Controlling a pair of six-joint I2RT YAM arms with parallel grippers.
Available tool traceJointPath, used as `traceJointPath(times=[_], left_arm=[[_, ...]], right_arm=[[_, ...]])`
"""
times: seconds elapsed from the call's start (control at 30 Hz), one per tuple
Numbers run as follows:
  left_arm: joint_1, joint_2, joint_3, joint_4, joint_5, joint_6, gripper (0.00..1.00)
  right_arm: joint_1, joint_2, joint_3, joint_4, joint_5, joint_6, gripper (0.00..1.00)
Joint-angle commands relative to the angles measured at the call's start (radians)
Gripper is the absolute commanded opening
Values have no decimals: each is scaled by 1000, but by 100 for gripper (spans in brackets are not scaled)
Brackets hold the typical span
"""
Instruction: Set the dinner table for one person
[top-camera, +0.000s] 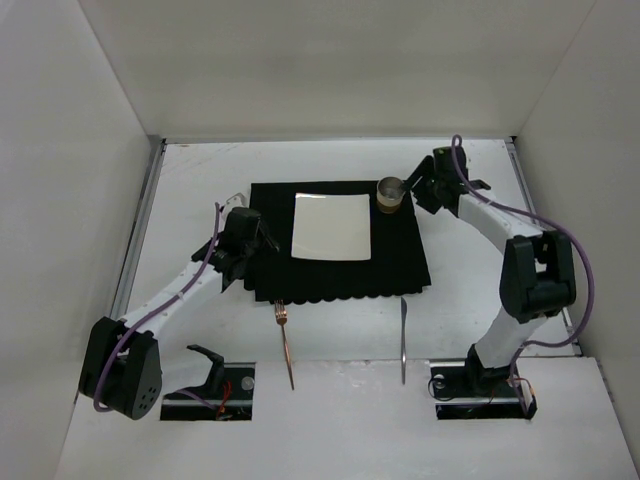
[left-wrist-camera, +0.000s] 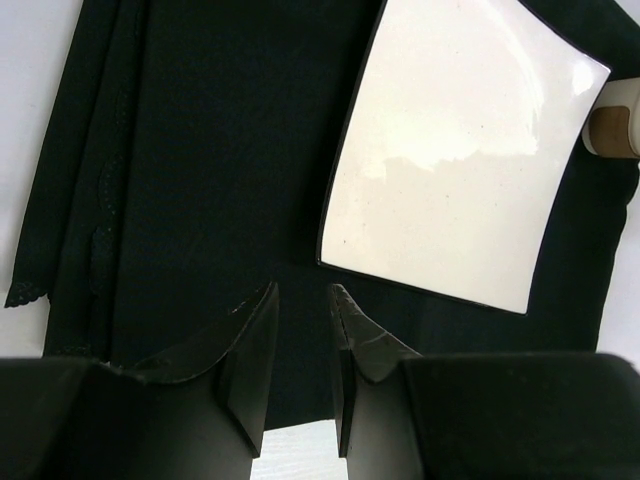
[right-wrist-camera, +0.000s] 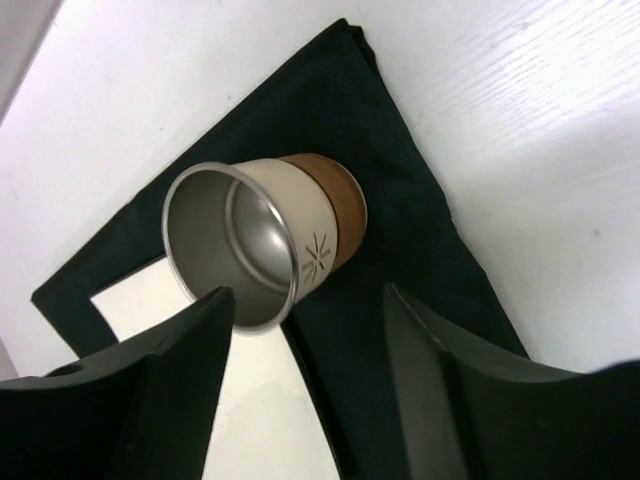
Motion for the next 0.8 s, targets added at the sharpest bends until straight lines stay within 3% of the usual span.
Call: traceJointPath(times=[0.0, 0.17, 0.33, 0.4, 0.5, 0.57, 0.77], left_arm=[[13, -1, 33, -14, 10, 20, 24], [16, -3, 50, -19, 13, 33, 24], [4, -15, 53, -57, 10, 46, 13], [3, -24, 47, -73, 10, 48, 11], [0, -53, 30, -99, 10, 49, 10], [1, -75, 18, -116, 10, 49, 11], [0, -141, -37, -165, 10, 31, 11]], right_arm=[[-15, -156, -18, -1, 53, -50, 70], [2, -394, -165, -101, 114, -100, 71], [215, -644, -354, -346, 157, -84, 21], [353, -683, -386, -499, 184, -38, 12], [575, -674, -393, -686, 193, 65, 13], [694, -657, -391, -775, 199, 141, 26], [791, -655, -469, -808, 175, 286, 47]])
